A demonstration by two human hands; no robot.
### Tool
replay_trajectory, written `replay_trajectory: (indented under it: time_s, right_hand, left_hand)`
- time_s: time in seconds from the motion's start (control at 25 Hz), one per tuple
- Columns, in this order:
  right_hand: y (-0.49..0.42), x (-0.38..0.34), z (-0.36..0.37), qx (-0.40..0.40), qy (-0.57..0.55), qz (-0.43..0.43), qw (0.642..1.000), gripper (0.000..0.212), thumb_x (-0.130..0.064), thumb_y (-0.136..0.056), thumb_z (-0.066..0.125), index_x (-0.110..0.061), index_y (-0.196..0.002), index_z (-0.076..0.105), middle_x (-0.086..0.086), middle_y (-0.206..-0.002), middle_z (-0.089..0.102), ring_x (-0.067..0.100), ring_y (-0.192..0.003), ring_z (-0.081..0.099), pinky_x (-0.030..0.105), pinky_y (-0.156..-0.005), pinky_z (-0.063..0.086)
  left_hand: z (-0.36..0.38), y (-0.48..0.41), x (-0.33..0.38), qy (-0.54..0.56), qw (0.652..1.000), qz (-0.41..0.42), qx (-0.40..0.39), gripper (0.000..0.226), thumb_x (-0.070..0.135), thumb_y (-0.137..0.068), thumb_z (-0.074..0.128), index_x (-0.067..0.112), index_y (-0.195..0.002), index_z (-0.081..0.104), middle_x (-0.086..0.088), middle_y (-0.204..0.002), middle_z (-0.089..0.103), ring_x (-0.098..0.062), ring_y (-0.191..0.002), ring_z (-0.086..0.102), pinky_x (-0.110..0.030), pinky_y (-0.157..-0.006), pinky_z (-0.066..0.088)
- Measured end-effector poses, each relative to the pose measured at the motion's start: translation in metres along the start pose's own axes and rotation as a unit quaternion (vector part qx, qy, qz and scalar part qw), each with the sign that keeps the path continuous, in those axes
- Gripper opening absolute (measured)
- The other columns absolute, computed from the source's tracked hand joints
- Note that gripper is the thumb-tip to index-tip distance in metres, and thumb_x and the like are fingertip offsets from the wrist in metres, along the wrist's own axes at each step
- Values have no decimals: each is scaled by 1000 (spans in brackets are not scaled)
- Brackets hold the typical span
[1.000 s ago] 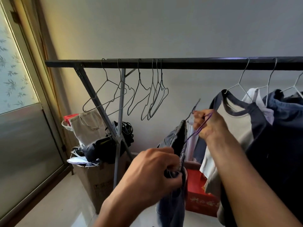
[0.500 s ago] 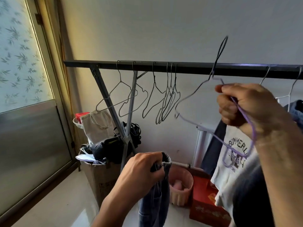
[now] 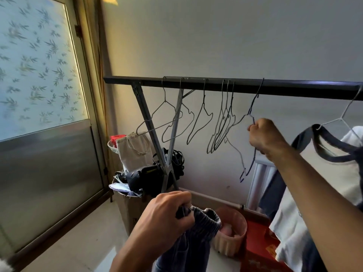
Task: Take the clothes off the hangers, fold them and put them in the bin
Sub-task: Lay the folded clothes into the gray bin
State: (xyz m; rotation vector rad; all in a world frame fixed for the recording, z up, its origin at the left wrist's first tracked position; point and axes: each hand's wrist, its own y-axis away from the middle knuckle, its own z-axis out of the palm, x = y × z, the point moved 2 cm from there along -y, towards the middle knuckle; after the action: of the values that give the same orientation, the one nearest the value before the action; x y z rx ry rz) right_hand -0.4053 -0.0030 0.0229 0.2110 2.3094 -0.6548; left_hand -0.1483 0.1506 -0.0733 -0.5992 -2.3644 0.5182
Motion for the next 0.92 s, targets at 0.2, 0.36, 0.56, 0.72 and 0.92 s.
replay_trajectory:
  time_s: [0.2,0.36,0.56,0.72,0.92]
  right_hand:
    - [13,-23,25,-30,77,-55,995,25,-16,-99,34,-1,-113,48,15,-101,53,36,-96,53,38,-80,42]
    - [10,-49,52,-65,71,-75,993,20,-18,-97,35,-7,-107,48,12,-96,54,34,-90,53,35,-73,40]
    - [14,-53,70,-94,-5,-58,994,18,-26,-98,36,-16,-90,48,11,-88,62,30,-73,57,36,-66,43]
    - [44,-33,74,-126,-22,0,992,28,-35,-96,42,-11,-108,47,15,-94,67,32,-72,61,42,-73,49]
    - [150,-10,65,53,-183,-105,976,21,-37,-97,45,-17,-104,46,-4,-84,65,16,-77,63,31,-61,40]
  left_hand:
    - [-11,7,-7,-15,1000,-6,8,24,35,-72,59,32,-62,38,18,-72,49,-8,-60,41,-19,-54,30]
    - [-21,7,-14,-17,1000,-13,23,33,29,-74,65,31,-58,35,18,-68,49,-6,-59,41,-17,-55,30]
    - [-36,-4,-20,-7,1000,13,13,34,21,-71,66,24,-58,35,12,-59,43,-6,-54,36,-16,-52,28]
    - [-42,-10,-33,44,999,14,-24,24,26,-66,60,16,-62,39,5,-60,41,-5,-57,33,-29,-56,35]
    - [-49,-12,-48,69,995,17,-65,22,28,-64,57,12,-64,42,-6,-67,46,-15,-63,40,-44,-64,44]
